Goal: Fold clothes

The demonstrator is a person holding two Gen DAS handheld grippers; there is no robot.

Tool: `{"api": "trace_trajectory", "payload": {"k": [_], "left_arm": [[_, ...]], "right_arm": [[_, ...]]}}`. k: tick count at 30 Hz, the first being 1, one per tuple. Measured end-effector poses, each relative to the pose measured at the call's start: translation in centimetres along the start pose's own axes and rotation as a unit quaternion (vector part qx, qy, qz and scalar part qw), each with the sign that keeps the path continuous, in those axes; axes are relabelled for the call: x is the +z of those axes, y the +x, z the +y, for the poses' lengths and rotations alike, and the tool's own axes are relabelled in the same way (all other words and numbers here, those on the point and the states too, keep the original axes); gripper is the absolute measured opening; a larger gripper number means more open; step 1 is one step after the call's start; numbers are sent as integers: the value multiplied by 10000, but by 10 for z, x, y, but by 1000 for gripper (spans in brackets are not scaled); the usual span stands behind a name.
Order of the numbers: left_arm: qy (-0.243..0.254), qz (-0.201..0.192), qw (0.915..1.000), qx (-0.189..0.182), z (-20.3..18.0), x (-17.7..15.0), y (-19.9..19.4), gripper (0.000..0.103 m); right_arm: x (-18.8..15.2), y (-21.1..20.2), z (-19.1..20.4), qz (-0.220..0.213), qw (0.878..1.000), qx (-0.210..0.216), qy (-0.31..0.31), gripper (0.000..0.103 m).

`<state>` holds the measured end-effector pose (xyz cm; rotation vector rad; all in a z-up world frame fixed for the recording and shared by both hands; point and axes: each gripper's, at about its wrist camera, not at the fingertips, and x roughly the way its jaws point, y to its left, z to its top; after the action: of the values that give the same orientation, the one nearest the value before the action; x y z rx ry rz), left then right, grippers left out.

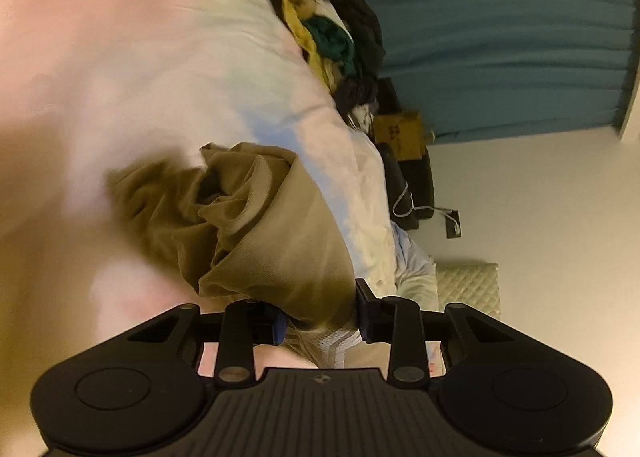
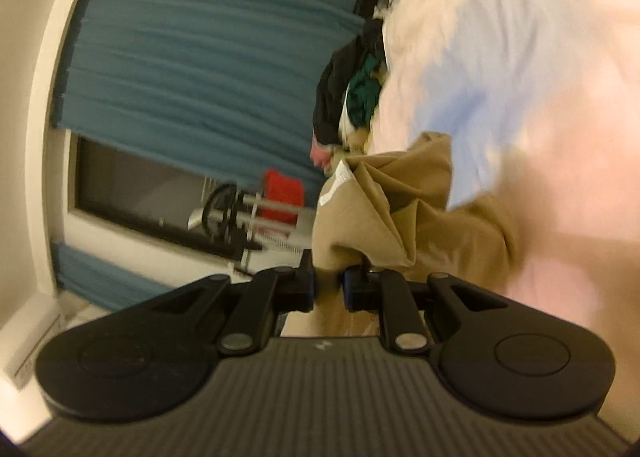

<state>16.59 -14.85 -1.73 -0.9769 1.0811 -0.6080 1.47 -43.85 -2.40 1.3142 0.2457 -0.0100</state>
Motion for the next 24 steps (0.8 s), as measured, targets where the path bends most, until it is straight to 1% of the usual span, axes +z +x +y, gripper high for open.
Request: {"api": "trace_trajectory", "payload": {"k": [2, 5, 7, 9, 12, 13, 15, 17, 20, 21, 23, 24], "left_arm": [[79, 94, 9999, -46, -31, 22, 38, 34], [111, 219, 9995, -200, -78, 50, 101, 33], [248, 153, 9988, -383, -114, 64, 138, 33], [546, 52, 9971, -526, -148, 76, 176, 34], [1005, -22, 9933, -572, -175, 84, 222, 34], [1221, -3, 9911, -522, -175, 83, 236, 34], [1576, 73, 9870, -293, -165, 85, 265, 35], [1859, 214, 9823, 64, -133, 74, 280, 35], [2162, 536, 9725, 683, -75, 52, 287, 35], [2186, 629, 9703, 821, -54, 45, 289, 35], [2226, 704, 9689, 825, -28, 40, 292, 36], [2246, 739, 9682, 820, -16, 38, 293, 38]], "right_arm": [[42, 18, 11, -178, 9997, -105, -102, 16], [99, 41, 37, -464, 9977, -252, -425, 16], [131, 52, 61, -693, 9934, -232, -888, 16], [154, 61, 80, -956, 9866, -253, -1298, 16], [179, 74, 81, -1220, 9793, -355, -1578, 17], [183, 79, 71, -1248, 9778, -465, -1615, 17], [184, 88, 41, -1222, 9762, -751, -1627, 17], [176, 98, 1, -1088, 9751, -1115, -1580, 17], [145, 105, -60, -712, 9713, -1732, -1470, 17], [134, 103, -76, -591, 9701, -1851, -1453, 17], [115, 96, -100, -459, 9686, -1988, -1421, 16], [107, 93, -110, -416, 9683, -2029, -1394, 16]]}}
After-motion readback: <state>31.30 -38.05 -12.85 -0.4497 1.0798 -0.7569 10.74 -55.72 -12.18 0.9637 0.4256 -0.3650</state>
